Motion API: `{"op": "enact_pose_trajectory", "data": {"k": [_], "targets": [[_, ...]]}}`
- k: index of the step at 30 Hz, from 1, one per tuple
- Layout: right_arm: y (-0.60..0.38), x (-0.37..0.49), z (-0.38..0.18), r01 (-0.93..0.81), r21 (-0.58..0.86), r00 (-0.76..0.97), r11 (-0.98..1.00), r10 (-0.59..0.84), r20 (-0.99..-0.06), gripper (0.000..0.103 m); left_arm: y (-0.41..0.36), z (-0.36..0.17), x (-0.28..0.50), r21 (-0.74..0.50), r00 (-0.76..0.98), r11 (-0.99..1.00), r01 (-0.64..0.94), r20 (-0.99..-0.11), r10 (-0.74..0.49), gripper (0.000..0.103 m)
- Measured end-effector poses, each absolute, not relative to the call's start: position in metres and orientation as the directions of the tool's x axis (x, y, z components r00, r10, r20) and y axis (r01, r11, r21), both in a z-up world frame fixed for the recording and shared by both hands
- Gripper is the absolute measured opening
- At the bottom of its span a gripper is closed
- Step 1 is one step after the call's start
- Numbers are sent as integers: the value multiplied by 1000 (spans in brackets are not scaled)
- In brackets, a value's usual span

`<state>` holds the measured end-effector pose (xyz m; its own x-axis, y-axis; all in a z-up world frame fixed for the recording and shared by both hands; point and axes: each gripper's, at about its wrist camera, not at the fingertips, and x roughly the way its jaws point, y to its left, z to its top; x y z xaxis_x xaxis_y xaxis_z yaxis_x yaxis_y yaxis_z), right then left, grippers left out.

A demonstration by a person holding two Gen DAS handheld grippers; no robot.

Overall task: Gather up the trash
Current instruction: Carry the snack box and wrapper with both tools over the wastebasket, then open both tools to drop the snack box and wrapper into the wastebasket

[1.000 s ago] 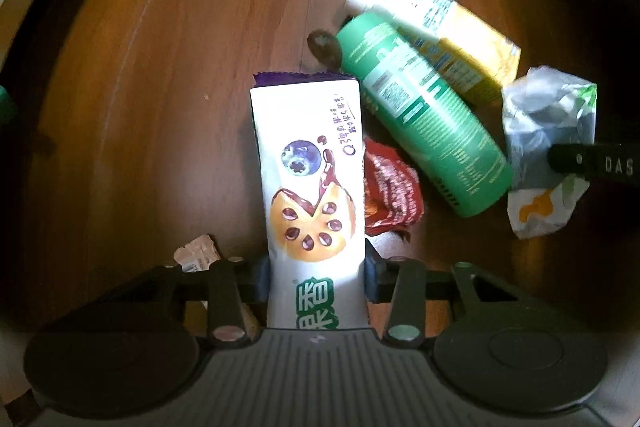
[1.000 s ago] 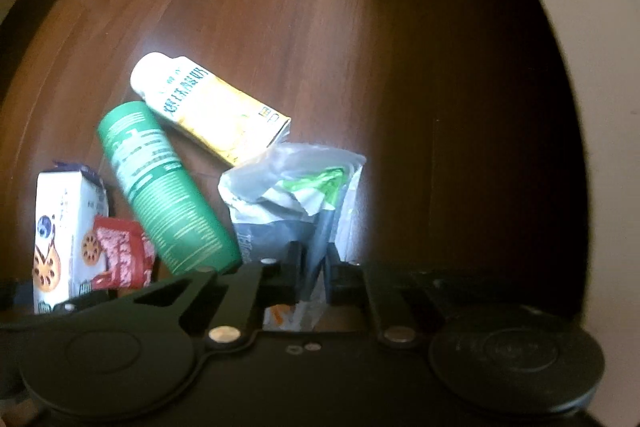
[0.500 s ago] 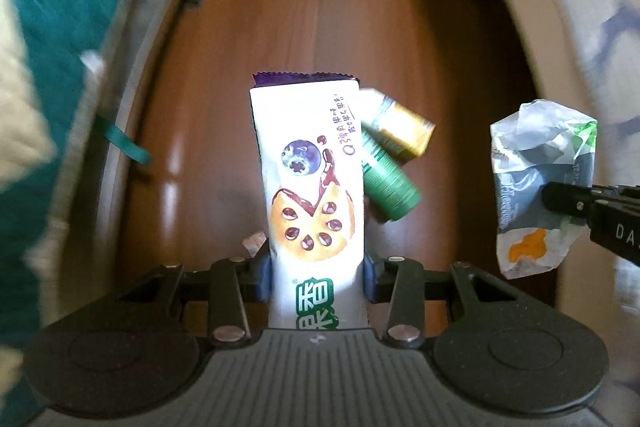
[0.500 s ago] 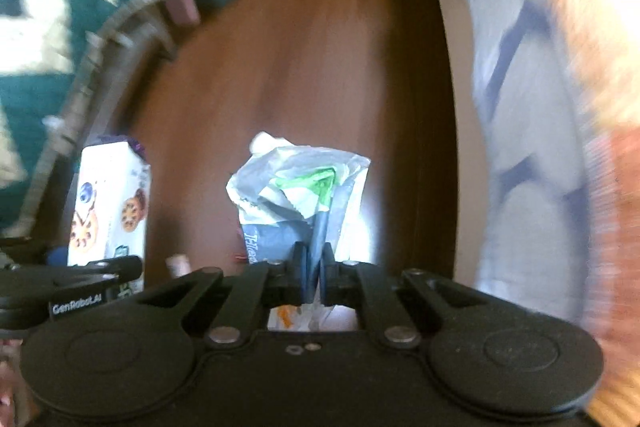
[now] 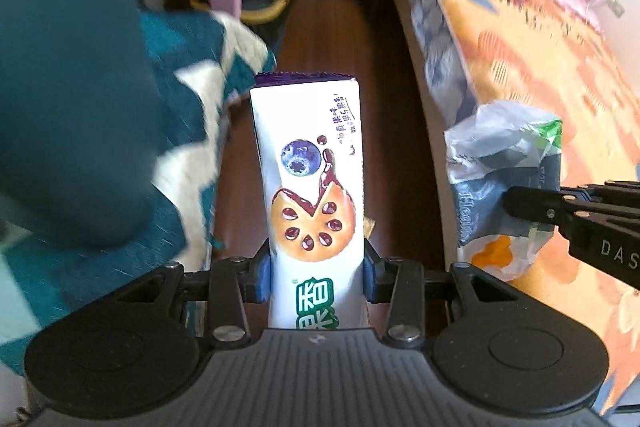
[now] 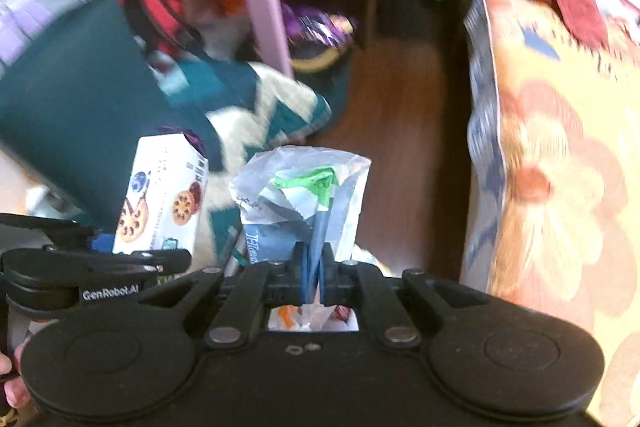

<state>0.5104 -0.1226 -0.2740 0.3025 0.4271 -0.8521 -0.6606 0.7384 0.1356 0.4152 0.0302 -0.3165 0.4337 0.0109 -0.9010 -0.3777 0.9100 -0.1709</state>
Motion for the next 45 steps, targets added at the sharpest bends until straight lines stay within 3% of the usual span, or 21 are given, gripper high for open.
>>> {"op": "enact_pose_trajectory", "data": {"k": [9,21,33,45], "targets": [[-69,490,-154,-740,155,313,655,538,-783,4,80,-202,387,-172,503,888,-426,-861,75,41],[38,466,-84,-796,181,269,577,606,-748,4,188,-111,361,-138,554,857,-496,-811,190,41],[142,434,-124,-825,104,237,556,507,-828,4,287,-138,355,-96,480,845,-526,-854,202,41],[175,438,-174,-793,43,241,608,377,-894,6,310,-178,381,-95,416,876,-473,-900,128,42]]}}
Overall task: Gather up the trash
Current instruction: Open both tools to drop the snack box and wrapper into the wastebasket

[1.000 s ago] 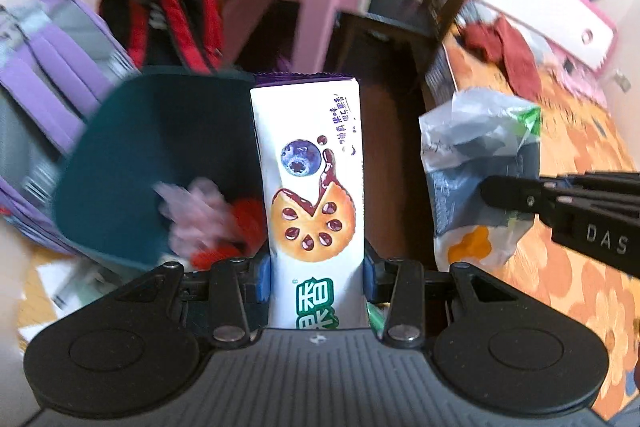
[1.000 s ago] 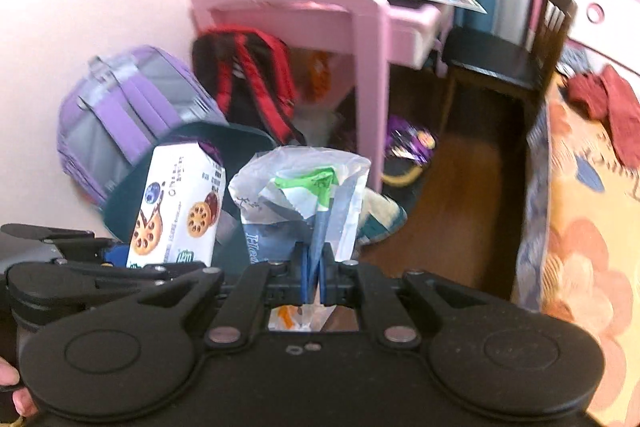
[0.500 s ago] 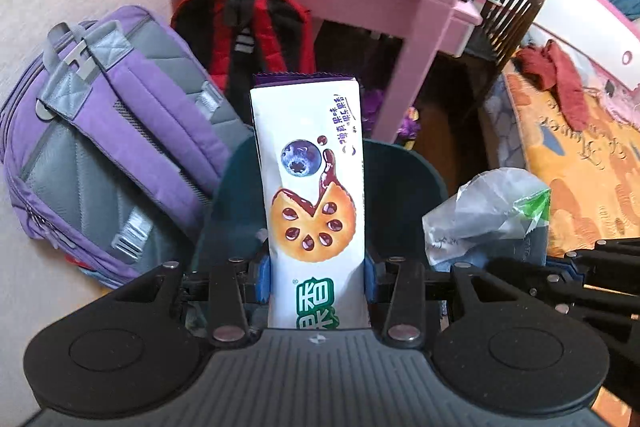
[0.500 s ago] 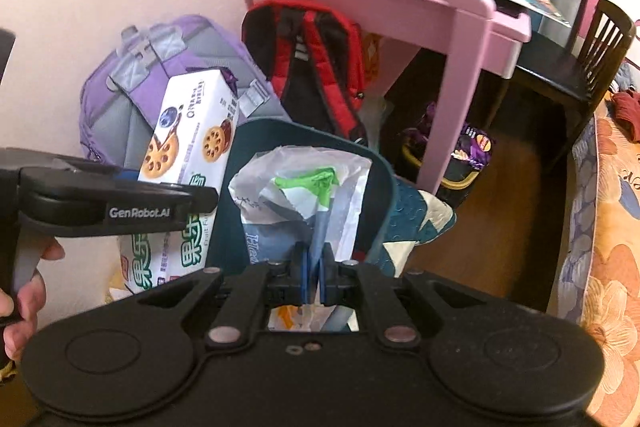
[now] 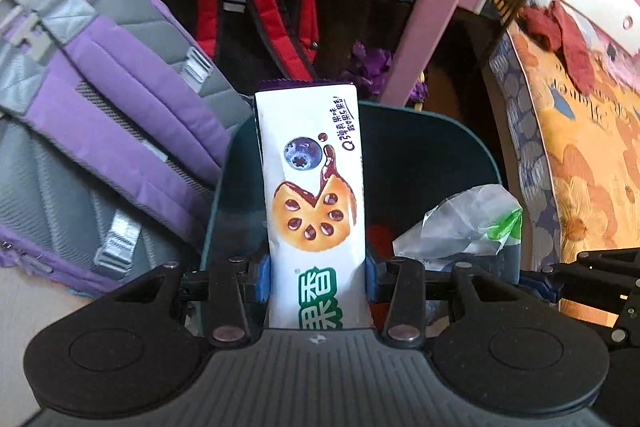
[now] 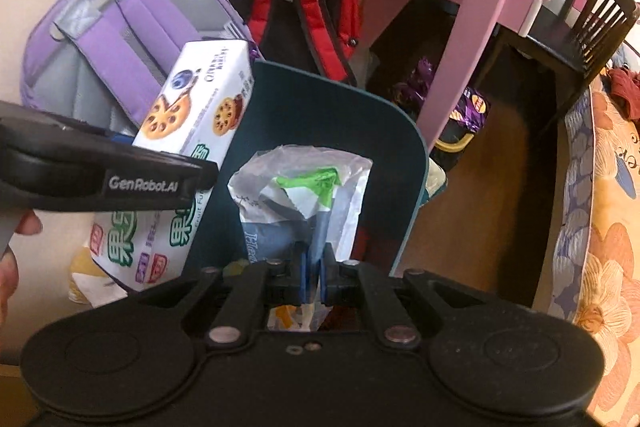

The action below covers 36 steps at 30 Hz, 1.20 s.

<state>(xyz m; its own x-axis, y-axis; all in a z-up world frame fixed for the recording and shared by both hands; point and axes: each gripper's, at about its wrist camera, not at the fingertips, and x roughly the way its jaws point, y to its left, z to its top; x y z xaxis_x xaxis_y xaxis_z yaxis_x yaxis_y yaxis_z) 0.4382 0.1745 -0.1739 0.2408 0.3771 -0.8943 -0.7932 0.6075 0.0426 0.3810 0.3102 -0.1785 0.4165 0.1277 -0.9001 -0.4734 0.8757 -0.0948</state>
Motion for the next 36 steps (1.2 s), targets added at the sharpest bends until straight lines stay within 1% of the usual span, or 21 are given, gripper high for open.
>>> {"op": "enact_pose_trajectory", "data": {"k": [3,7,12,14,15,17,19,22,26,30,36], "targets": [[175,437,-179,-789,45,233,613,366,-901,9,310,-190,389,-93,389,891,-445,-916,99,42],[174,437,-181,-781,43,236,624,358,-904,17,312,-205,395,-121,359,895,-429,-932,46,42],[172,436,-180,-781,34,246,624,357,-901,18,320,-217,395,-171,347,874,-455,-938,-3,44],[170,437,-180,-774,47,239,631,360,-902,22,320,-219,394,-173,345,875,-452,-939,-8,45],[169,438,-181,-770,55,235,636,363,-902,23,321,-219,393,-179,345,872,-456,-938,-12,47],[167,439,-180,-762,68,233,644,370,-899,28,322,-219,393,-182,338,864,-470,-941,-15,57],[165,440,-178,-758,74,233,648,375,-897,29,322,-219,392,-179,331,861,-475,-944,-13,63],[163,439,-172,-758,78,237,648,385,-892,32,320,-215,389,-188,344,867,-462,-939,-20,64],[158,436,-163,-756,92,240,648,404,-883,35,317,-204,381,-176,368,874,-453,-930,4,67],[147,434,-150,-757,114,235,644,431,-871,36,317,-188,368,-191,405,865,-463,-914,15,68],[127,426,-126,-758,153,232,634,482,-845,42,305,-155,351,-191,469,868,-458,-882,53,68]]}}
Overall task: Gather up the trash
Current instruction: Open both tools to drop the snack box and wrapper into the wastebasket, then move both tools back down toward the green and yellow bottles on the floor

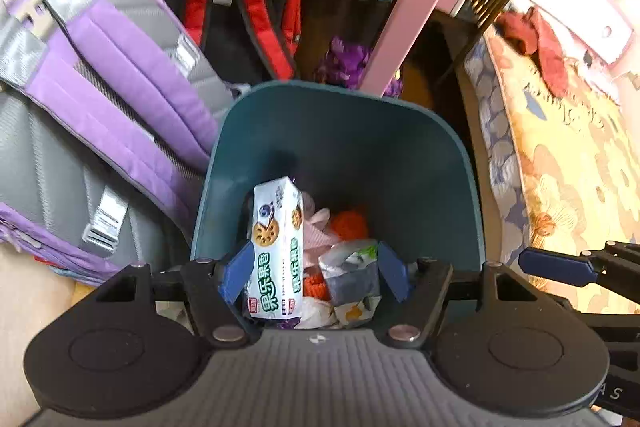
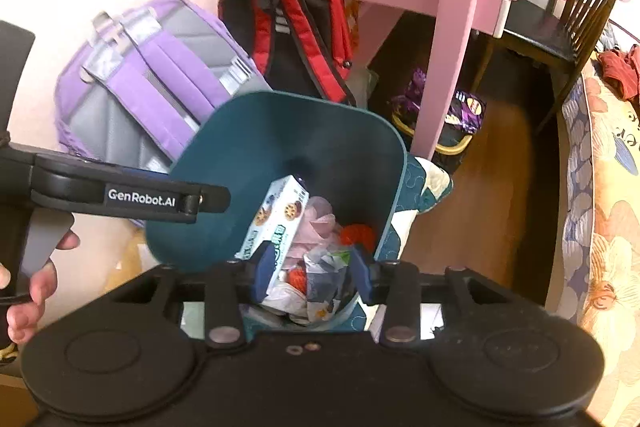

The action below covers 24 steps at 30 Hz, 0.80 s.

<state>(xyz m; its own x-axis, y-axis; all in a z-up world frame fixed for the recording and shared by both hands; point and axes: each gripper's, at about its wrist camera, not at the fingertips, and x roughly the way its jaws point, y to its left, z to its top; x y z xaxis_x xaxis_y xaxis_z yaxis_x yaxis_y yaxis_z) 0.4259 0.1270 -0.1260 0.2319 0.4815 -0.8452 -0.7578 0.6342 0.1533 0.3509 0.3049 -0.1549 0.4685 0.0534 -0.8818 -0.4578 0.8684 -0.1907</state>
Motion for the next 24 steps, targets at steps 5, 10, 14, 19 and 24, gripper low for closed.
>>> {"op": "enact_pose_trajectory", "data": {"k": [5,10,14,19,24], "targets": [[108,417,-105,-772,157,248,616,520,-818,46,280,-125,341,-199,523,883,-426,-850,62,68],[78,412,-86,-785,171,254,595,562,-787,51,248,-98,331,-199,574,897,-395,-816,72,68],[49,411,-77,-793,151,284,590,577,-766,56,220,-87,326,-200,588,900,-388,-805,74,71],[5,419,-77,-787,153,301,597,589,-750,62,180,-84,327,-187,597,912,-365,-799,75,74],[-42,431,-87,-772,154,315,617,582,-749,69,141,-94,336,-219,583,894,-392,-811,57,78]]}}
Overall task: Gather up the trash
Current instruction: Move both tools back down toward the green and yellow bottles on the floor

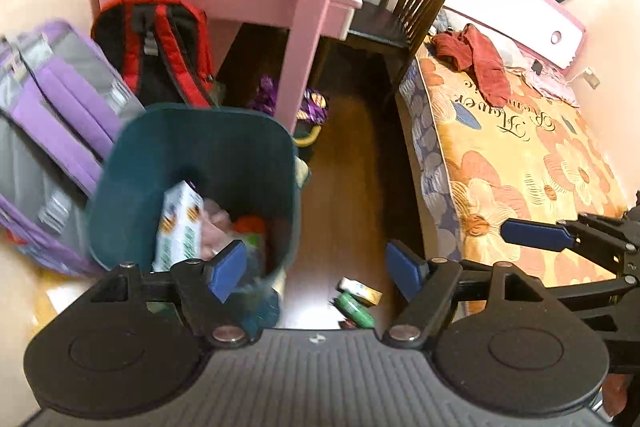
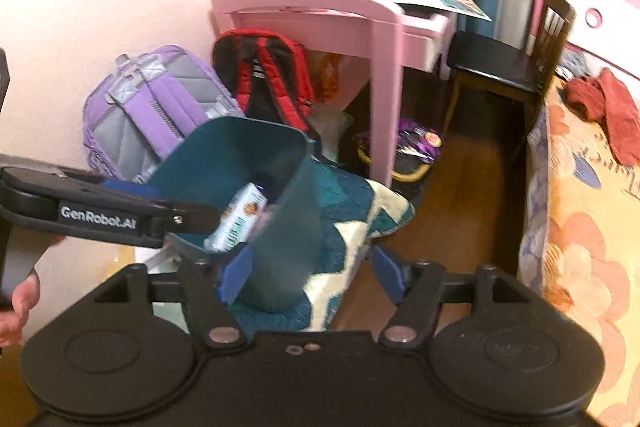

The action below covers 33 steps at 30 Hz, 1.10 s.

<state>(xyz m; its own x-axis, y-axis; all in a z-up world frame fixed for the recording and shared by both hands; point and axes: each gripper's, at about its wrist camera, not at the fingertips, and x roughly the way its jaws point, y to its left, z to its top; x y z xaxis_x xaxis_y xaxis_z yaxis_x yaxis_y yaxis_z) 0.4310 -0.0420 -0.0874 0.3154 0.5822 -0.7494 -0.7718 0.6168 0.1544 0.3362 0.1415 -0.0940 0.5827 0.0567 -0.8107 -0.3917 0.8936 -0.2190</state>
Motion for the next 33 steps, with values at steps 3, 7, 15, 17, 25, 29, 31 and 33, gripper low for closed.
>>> {"op": "enact_pose_trajectory", "data": {"k": [3,7,15,17,25,29,31,33], "targets": [[-72,443,-98,-761,164,310,628,574,-758,74,120,-106,343,-241,572,879,-412,-819,43,80],[-112,461,-120,-734,166,305,658,537,-786,79,91,-126,355,-250,558,870,-425,-829,34,84],[-172,499,-183,-677,168,286,717,466,-837,91,42,-195,383,-295,503,840,-455,-864,-30,103],[-180,507,-205,-656,171,282,735,449,-848,92,33,-219,388,-286,480,838,-464,-877,-34,103],[-181,539,-348,-581,163,242,797,361,-900,92,13,-356,399,-218,387,836,-504,-922,-7,103],[-172,551,-432,-575,155,206,803,326,-923,92,5,-440,407,-187,334,842,-506,-942,-9,103],[-167,557,-476,-577,151,186,802,310,-932,92,3,-482,410,-177,305,835,-520,-952,-11,103],[-160,563,-520,-580,138,168,803,284,-944,90,0,-526,414,-166,282,832,-530,-959,-12,103]]}}
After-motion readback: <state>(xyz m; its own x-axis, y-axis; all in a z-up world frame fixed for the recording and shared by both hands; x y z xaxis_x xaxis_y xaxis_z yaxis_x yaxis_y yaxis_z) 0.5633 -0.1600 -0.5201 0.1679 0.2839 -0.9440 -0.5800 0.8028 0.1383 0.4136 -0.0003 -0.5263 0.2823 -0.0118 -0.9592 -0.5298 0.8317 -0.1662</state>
